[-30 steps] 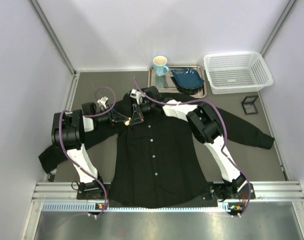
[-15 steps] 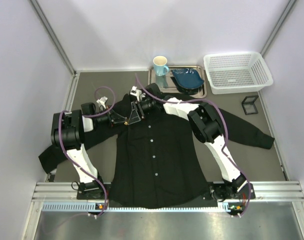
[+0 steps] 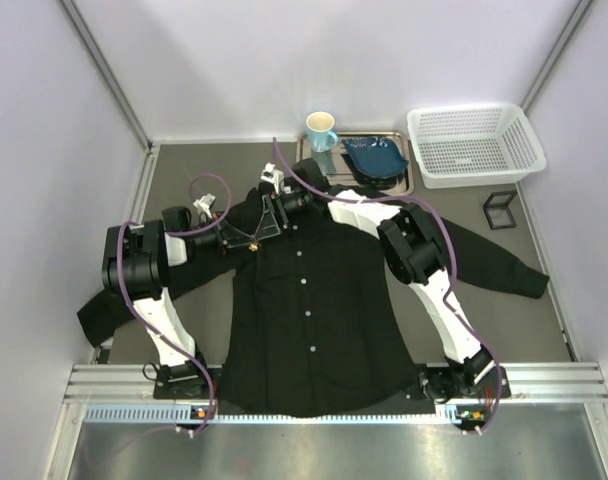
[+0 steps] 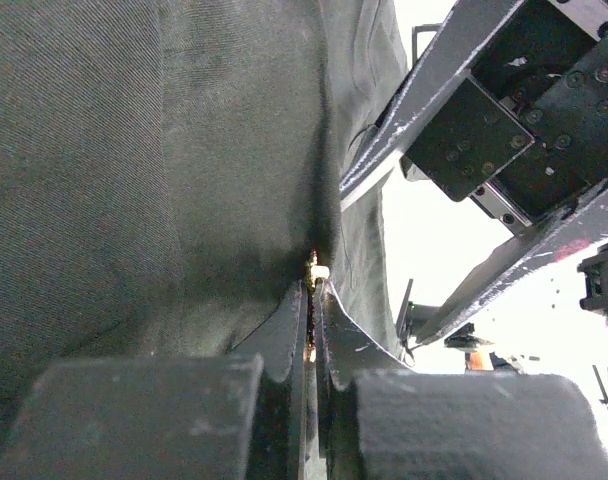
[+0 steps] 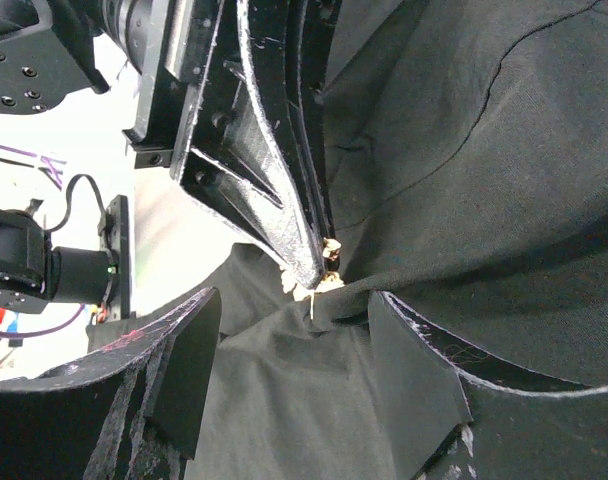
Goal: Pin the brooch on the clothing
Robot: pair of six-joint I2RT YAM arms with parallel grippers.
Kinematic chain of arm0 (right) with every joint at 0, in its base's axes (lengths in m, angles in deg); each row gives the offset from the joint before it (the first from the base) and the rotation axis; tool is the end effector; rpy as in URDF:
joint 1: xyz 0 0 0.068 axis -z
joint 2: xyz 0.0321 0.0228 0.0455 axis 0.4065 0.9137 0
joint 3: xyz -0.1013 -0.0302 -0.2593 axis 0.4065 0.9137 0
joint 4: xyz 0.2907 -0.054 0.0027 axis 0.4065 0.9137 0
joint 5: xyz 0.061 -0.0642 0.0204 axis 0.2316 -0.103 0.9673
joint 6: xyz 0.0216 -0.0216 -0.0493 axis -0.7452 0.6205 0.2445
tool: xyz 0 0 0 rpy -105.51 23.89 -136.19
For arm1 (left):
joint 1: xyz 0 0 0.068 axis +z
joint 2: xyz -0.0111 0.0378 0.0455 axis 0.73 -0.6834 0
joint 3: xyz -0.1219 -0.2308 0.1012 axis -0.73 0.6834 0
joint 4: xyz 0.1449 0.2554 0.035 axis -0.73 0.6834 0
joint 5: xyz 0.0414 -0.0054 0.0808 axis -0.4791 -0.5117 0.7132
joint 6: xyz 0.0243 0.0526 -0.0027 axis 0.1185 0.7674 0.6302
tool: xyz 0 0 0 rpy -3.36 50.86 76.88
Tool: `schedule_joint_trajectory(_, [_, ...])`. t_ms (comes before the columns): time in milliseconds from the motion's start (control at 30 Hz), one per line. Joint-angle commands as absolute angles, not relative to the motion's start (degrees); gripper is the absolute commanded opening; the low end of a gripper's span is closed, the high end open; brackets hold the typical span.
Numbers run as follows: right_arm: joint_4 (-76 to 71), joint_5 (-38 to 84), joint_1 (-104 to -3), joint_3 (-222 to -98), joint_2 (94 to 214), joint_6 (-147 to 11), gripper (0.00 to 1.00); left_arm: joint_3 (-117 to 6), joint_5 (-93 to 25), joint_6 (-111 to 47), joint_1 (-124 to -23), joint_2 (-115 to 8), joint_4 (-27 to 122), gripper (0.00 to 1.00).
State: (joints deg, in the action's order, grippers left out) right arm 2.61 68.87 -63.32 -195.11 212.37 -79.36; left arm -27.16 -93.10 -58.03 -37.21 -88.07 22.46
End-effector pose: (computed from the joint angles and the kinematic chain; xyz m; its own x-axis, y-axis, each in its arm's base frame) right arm 0.4299 0.3957 0.1508 -0.6920 -0.3297 -0.6423 -0.7098 0.1485 0.6885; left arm 0.3537 0.0215 0.0796 -0.8814 -0.3902 -0.2661 0.1331 0.3354 -0.9326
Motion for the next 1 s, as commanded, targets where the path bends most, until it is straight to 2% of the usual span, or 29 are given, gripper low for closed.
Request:
schedule_joint_trajectory(0, [2.54, 70.5, -63.97, -197.69, 214.48, -76.22, 0.62, -25.78, -96.19, -60.28, -37.13, -85.5, 17.13, 0.0])
schedule_joint_trajectory(267, [6.05, 68.57, -63.89, -197.25, 214.48, -72.09, 0.62, -24.99, -96.37, -60.89, -37.22, -84.71, 15.63, 0.0])
schedule_joint_trajectory(467, [6.76, 70.15, -63.36, -196.46, 213.6, -71.73, 0.52, -23.06, -94.62, -61.33, -36.6, -82.78, 13.09, 0.0])
schedule_joint_trajectory(733, [6.49, 72.88, -62.04, -196.72, 211.49, -72.0, 0.46, -16.03, -91.63, -73.45, -35.37, -82.68, -13.61, 0.0])
schedule_joint_trajectory(967, [5.97, 73.58, -60.81, -197.68, 210.26, -72.17, 0.37, -14.0, -91.01, -78.47, -35.2, -84.44, -23.31, 0.0])
